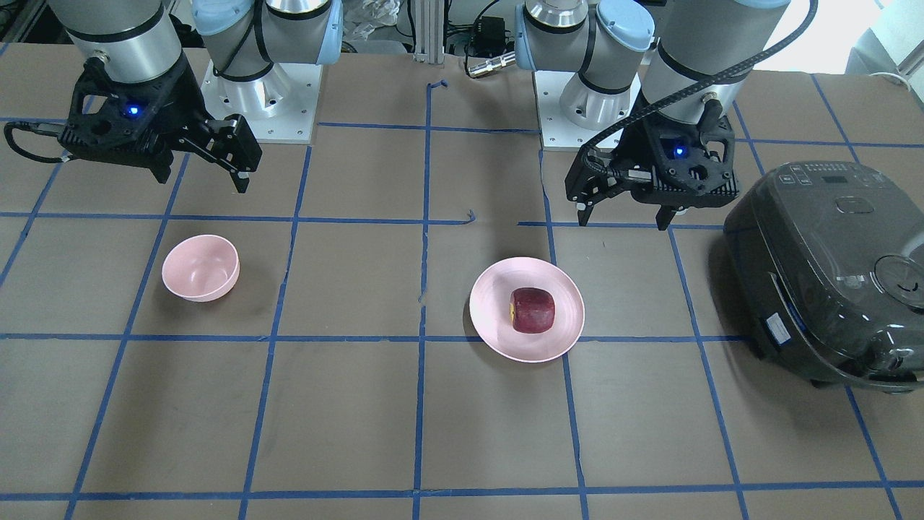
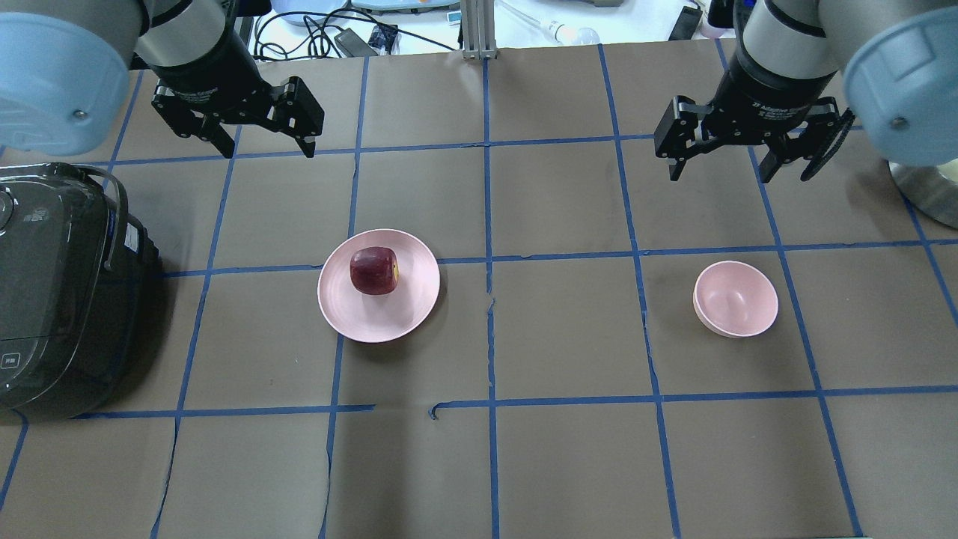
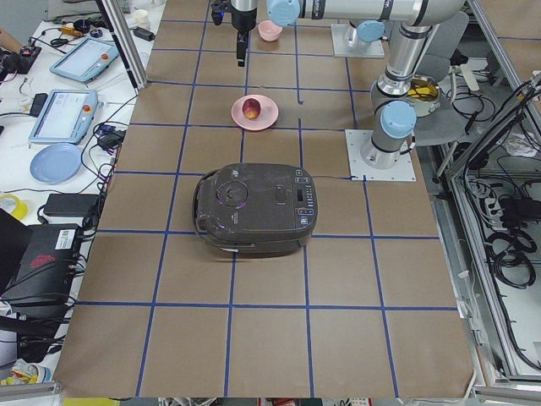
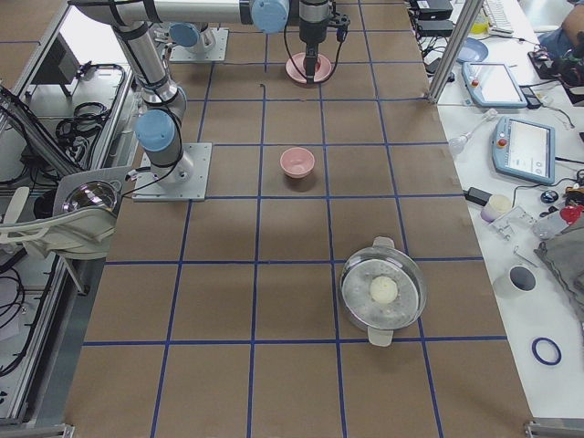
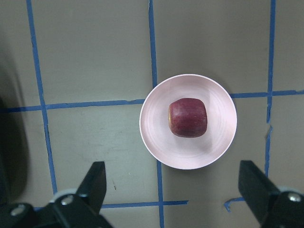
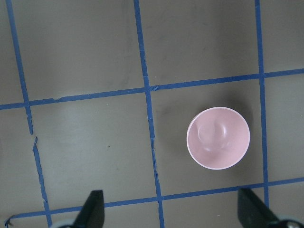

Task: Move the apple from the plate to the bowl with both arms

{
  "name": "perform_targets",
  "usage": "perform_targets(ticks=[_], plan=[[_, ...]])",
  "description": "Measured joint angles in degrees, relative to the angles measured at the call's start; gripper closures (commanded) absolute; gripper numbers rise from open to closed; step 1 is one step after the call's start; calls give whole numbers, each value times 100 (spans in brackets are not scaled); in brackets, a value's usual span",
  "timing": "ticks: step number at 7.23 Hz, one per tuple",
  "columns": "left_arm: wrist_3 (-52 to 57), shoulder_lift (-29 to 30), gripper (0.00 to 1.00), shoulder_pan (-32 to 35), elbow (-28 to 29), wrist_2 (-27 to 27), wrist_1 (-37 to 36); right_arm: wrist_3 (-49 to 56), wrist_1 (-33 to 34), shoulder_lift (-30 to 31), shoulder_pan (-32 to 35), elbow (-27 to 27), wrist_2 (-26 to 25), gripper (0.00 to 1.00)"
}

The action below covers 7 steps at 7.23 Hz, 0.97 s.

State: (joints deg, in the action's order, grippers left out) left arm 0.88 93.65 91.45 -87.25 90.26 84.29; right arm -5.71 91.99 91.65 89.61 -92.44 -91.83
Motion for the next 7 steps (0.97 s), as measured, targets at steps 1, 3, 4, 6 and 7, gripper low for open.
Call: perform_targets(ticks=[1,3,4,6,7], plan=[[0,-3,0,3,-1,0,0,0,-1,6,5,10,24,0],[0,-4,0,7,-2,0,0,5,-40,34,11,24,63,0],[0,-3,0,10,-5,0,0,7,-37,28,12,20,71,0],[0,21,0,19,-4,-5,-2,9,-17,15,13,16,77,0],[0,27,0,20,-3,-7,-6,9,-17,16,16,15,75,0]])
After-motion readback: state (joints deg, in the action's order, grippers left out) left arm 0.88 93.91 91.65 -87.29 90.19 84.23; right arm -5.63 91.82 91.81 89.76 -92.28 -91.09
